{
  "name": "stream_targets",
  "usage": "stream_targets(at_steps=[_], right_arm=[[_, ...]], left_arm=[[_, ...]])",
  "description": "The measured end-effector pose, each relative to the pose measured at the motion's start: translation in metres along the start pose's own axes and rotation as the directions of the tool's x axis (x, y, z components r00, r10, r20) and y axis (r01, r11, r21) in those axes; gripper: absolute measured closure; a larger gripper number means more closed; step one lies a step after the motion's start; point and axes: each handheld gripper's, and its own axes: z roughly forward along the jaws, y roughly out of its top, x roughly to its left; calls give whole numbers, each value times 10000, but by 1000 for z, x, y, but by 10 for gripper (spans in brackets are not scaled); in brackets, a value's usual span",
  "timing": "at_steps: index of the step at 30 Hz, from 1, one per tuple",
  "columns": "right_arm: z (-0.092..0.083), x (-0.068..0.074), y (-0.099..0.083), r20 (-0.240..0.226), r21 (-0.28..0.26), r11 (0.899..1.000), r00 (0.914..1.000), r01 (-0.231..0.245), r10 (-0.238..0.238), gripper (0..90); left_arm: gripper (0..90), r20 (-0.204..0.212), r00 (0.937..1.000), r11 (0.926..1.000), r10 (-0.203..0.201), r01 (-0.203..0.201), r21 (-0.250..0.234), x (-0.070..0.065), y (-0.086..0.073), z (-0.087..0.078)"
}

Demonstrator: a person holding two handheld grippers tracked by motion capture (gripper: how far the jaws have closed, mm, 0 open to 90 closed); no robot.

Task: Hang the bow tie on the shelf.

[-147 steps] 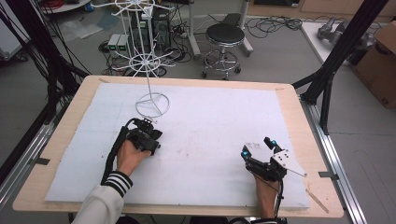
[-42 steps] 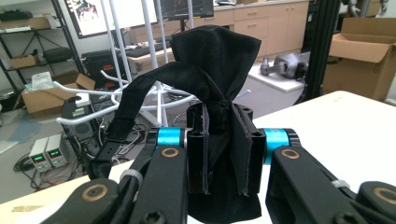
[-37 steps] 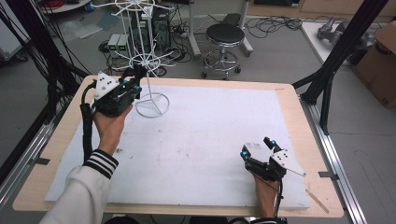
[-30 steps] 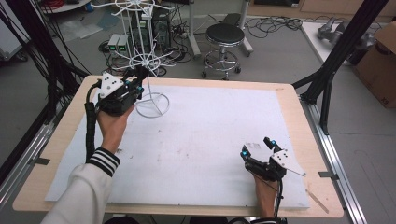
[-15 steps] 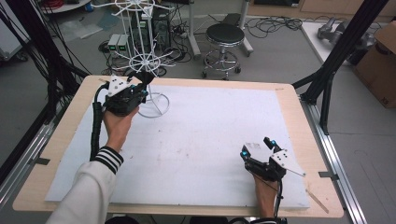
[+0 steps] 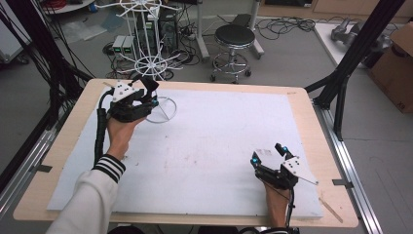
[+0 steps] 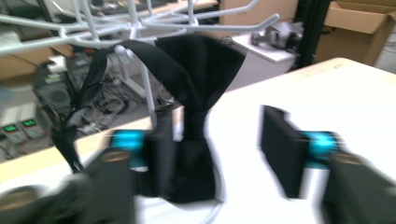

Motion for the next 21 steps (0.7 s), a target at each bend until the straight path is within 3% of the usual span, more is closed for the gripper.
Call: stream_targets(at_steps=[1,5,11,15,20,21], right_arm=[[0,0,0,10,-6,10000,10000,14,-14,93],[0,0,0,-11,9,10000,10000,-81,81,93],[-1,1,0,19,-31,10000,10000,42,-41,93],[-1,1,0,20,7,10000,10000,-7,7,93],[-1,1,0,-36,7,10000,10000,24,-24,93],[-1,1,0,-33,-3,10000,10000,52,-52,93]], left_arm=[[279,131,9999,9998,-47,50,-183,1,-1,-2],[127,817,9952,9979,-535,563,-328,9,-6,-10],[98,1250,9916,9986,-328,376,-367,20,-23,-34],[96,1534,9876,9981,342,-258,-560,27,-44,-56],[96,1748,9837,9932,421,-223,-1139,37,-82,-78],[96,1807,9832,9921,251,-23,-1254,38,-92,-83]])
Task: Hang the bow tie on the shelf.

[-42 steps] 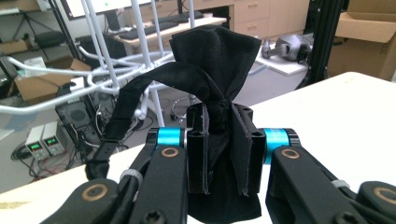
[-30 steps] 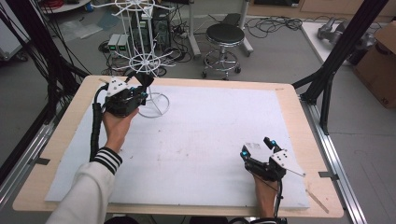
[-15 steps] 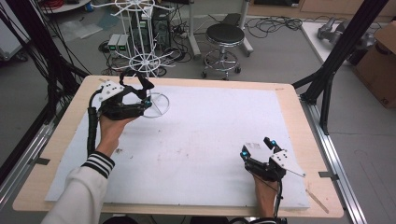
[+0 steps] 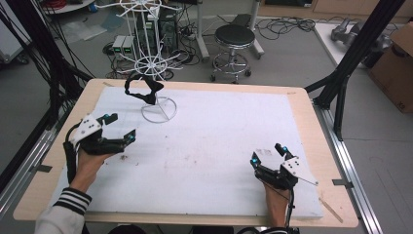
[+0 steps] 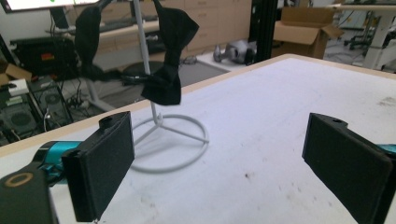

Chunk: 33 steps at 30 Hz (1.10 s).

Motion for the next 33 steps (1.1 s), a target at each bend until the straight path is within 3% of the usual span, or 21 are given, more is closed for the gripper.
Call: stream_targets(at_steps=[5,9,11,14,27,30,33], right_arm=[[0,0,0,-14,-45,10000,10000,-10,10,93],[0,0,0,21,-54,10000,10000,-8,8,93],[0,0,0,19,-63,10000,10000,25,-24,93],[-1,1,0,38,-100,9999,10000,39,-39,93],[-1,1,-1,69,-104,9999,9999,122,-121,93],[-1,1,0,58,-91,9999,9999,112,-111,93],[0,2,0,38,-51,9995,9995,315,-315,93]], left_arm=[[96,58,9996,9949,-266,270,-971,-8,-34,-21],[96,-76,9987,9909,-499,486,-1257,-12,-56,-26],[96,-59,9985,9839,-546,528,-1709,-14,-57,-28],[96,4,9994,9851,-352,347,-1682,-15,-57,-28],[98,12,9991,9806,-429,423,-1912,-15,-59,-30],[98,-11,9980,9778,-626,611,-2005,-13,-59,-31],[98,25,9988,9763,-496,490,-2106,-14,-60,-32]])
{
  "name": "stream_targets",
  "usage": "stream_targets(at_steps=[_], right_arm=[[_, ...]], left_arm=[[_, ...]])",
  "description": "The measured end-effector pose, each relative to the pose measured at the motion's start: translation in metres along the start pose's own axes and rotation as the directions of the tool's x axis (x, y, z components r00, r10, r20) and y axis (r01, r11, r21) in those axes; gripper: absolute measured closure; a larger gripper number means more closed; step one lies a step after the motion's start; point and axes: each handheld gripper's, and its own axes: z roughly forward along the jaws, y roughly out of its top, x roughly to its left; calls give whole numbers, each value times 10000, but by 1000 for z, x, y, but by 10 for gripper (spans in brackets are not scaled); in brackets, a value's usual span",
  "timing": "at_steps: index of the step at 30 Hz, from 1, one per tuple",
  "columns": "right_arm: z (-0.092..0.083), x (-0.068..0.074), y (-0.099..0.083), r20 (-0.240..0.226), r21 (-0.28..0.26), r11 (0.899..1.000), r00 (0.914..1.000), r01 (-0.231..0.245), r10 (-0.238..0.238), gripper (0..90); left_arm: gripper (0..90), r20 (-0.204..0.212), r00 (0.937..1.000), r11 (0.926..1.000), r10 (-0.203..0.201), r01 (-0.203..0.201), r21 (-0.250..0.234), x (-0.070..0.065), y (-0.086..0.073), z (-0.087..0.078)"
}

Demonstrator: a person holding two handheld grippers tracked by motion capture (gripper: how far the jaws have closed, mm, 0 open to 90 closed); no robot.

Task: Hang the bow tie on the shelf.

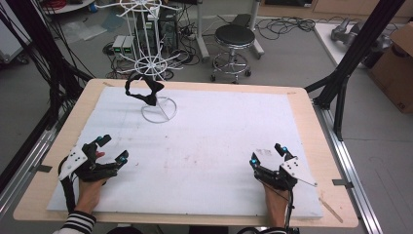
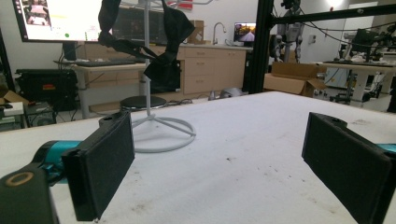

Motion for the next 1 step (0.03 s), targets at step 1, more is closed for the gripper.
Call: stream_targets(at_steps=[1], right_arm=[[0,1,0,7,43,10000,10000,-37,37,93]], left_arm=[[98,-4,10000,10000,49,-49,-39,0,0,-1]])
